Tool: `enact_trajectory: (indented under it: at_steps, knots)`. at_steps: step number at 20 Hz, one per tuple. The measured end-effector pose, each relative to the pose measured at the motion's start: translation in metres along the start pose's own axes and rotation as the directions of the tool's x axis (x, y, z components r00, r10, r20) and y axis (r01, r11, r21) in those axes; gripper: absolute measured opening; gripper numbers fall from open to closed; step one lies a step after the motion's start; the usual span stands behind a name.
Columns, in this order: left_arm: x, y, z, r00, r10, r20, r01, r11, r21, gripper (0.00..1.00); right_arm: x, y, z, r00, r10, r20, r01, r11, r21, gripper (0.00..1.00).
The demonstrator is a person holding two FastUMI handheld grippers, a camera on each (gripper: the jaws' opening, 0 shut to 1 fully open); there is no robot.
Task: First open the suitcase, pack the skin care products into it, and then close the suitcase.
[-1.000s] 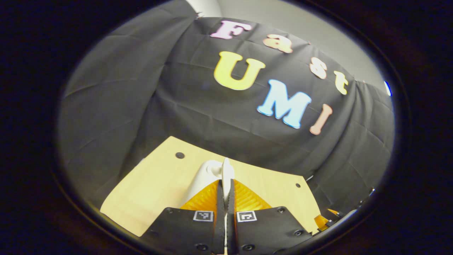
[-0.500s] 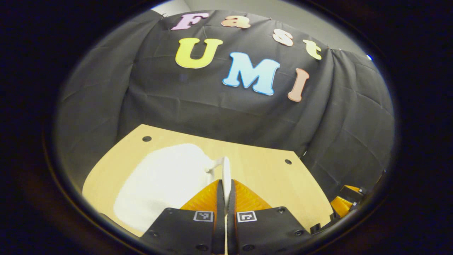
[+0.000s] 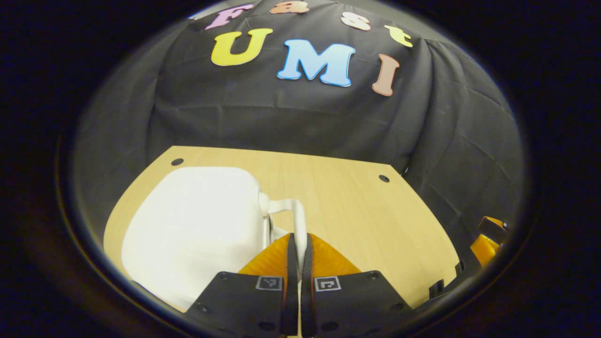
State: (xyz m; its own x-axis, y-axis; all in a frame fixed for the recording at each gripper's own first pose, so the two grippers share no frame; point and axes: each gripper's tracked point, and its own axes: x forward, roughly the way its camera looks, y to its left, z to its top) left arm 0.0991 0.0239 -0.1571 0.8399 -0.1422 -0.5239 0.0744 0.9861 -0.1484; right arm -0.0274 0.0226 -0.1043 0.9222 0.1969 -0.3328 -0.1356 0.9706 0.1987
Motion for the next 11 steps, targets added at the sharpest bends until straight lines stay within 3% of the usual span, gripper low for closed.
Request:
enact_trajectory:
  at_steps: [7,10,11]
  knots:
    - [0.017,-0.016,-0.028,0.999,-0.018,-0.040,0.022,0.996,0.088,0.27,-0.008,0.009,0.005,0.998,-0.054,-0.007,0.055,0.998,0.017,0.95]
    - [-0.012,-0.024,-0.009,0.999,-0.039,0.033,0.036,0.995,0.091,0.36,-0.014,0.014,0.019,0.997,-0.075,0.020,0.075,0.997,0.026,0.95]
    - [-0.026,-0.024,0.003,0.997,-0.037,0.069,0.030,0.994,0.104,0.43,-0.016,0.017,0.025,0.996,-0.081,0.034,0.080,0.996,0.027,0.95]
